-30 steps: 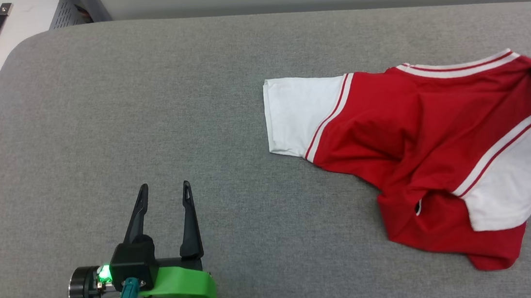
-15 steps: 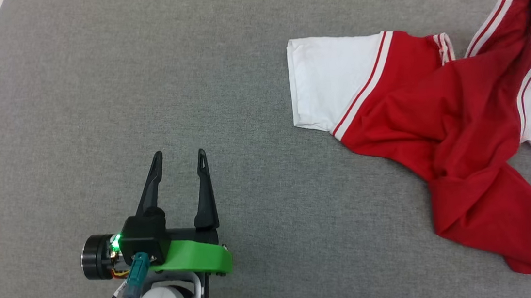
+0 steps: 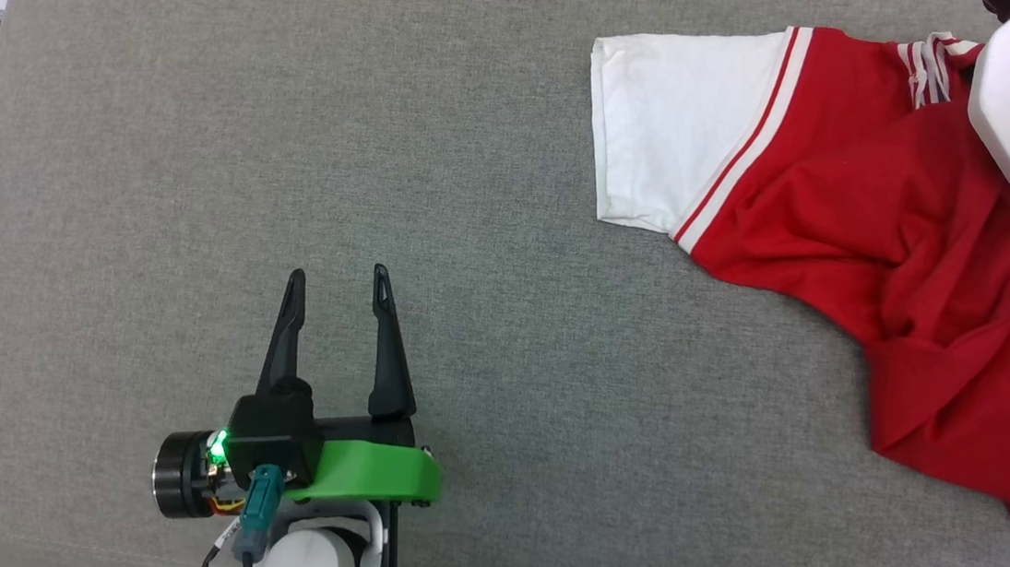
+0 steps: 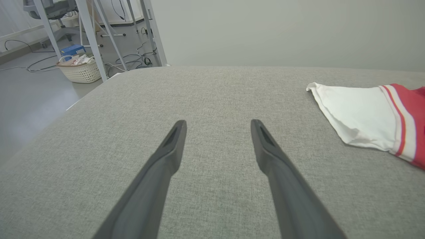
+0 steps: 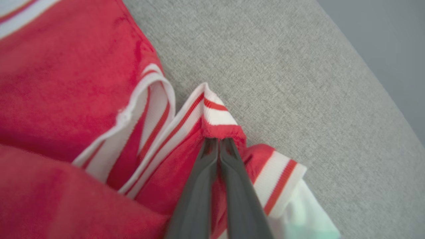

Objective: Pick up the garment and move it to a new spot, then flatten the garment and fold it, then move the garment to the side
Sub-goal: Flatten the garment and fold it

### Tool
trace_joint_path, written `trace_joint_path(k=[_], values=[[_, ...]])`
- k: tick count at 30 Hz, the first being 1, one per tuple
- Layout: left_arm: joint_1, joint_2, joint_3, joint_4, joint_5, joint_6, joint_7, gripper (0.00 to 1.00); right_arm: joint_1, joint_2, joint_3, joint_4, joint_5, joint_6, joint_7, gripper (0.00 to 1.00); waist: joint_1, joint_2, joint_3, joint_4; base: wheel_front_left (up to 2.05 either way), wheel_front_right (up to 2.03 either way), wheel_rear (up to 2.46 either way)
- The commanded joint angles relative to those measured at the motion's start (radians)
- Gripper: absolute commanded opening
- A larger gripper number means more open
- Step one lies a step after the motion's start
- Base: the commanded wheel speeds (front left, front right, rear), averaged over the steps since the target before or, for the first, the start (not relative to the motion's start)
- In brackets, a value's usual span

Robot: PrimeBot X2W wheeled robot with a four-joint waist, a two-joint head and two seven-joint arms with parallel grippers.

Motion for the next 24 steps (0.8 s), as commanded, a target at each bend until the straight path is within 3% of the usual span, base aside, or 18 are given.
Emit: trace_joint_path(k=[1, 8, 14, 17, 20, 24], values=[[-0.006, -0.004, 0.01, -0.001, 0.003, -0.002, -0.006, 1.0, 0.015, 0.014, 0.017, 0.018, 0.016, 0.001, -0.04, 1.0, 0.0, 0.0, -0.027, -0.017, 0.0, 0.0, 0.0], [0.031, -0.004, 0.058, 0.004, 0.044, -0.022, -0.006, 1.0, 0.041, 0.03, 0.02, 0.014, 0.032, 0.001, -0.277, 1.0, 0.0, 0.0, -0.115, -0.077, 0.0, 0.0, 0.0], [0.067, -0.003, 0.093, 0.01, 0.074, -0.037, -0.006, 1.0, 0.108, 0.043, -0.084, 0.024, 0.027, 0.001, -0.539, 1.0, 0.0, 0.0, -0.196, -0.117, 0.0, 0.0, 0.0], [0.091, 0.003, 0.107, 0.014, 0.087, -0.036, -0.006, 1.0, 0.162, 0.073, -0.182, 0.054, -0.014, 0.001, -0.666, 1.0, 0.0, 0.0, -0.23, -0.136, 0.0, 0.0, 0.0], [0.114, 0.009, 0.114, 0.016, 0.095, -0.037, -0.006, 1.0, 0.222, 0.109, -0.314, 0.067, -0.087, 0.001, -0.7, 1.0, 0.0, 0.0, -0.259, -0.15, 0.0, 0.0, 0.0], [0.142, 0.016, 0.125, 0.017, 0.101, -0.033, -0.006, 1.0, 0.375, 0.174, -0.611, -0.065, -0.261, 0.001, -0.703, 1.0, 0.0, 0.0, -0.29, -0.167, 0.0, 0.0, 0.0]])
